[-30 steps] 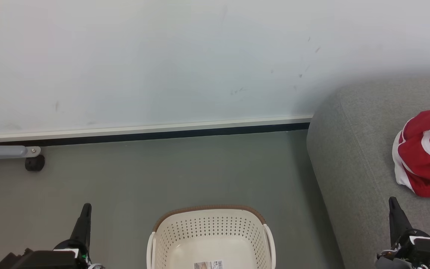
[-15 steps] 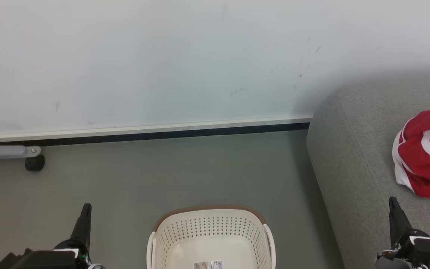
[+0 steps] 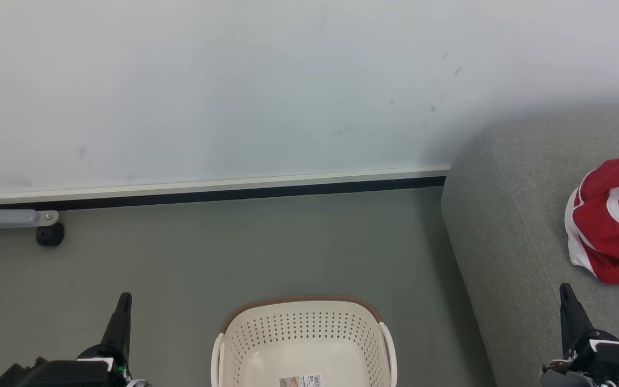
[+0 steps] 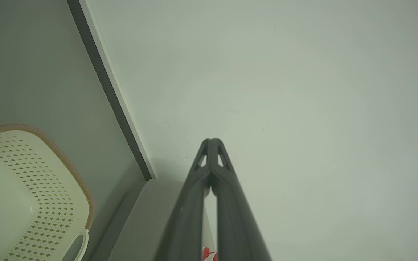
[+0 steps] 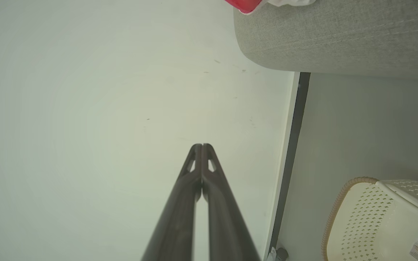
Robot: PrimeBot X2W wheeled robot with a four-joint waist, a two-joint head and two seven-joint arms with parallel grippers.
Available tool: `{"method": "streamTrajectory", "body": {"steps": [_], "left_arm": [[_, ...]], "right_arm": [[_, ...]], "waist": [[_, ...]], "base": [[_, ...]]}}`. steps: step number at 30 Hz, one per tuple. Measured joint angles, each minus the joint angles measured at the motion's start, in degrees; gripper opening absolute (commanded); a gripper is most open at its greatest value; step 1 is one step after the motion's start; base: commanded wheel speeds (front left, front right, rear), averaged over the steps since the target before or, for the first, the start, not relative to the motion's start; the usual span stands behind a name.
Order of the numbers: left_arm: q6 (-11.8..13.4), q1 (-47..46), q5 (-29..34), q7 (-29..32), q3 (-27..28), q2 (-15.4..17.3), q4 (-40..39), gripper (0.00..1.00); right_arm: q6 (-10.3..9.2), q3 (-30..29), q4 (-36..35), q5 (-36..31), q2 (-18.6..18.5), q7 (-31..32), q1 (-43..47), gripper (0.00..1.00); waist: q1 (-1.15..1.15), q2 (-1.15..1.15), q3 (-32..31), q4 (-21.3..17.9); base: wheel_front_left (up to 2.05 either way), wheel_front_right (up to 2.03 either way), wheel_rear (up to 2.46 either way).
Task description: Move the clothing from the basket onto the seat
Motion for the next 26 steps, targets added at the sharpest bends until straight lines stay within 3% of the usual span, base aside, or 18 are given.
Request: {"method": "streamTrajectory", "body": {"steps": [26], "left_arm": [[0.00, 0.00, 0.00, 0.00, 0.00, 0.00, -0.01, 0.00]], "right_arm": [[0.00, 0.00, -0.02, 0.00, 0.00, 0.00, 0.01, 0.00]], "waist": [[0.00, 0.00, 0.00, 0.00]], "base": [[0.00, 0.00, 0.00]]}}
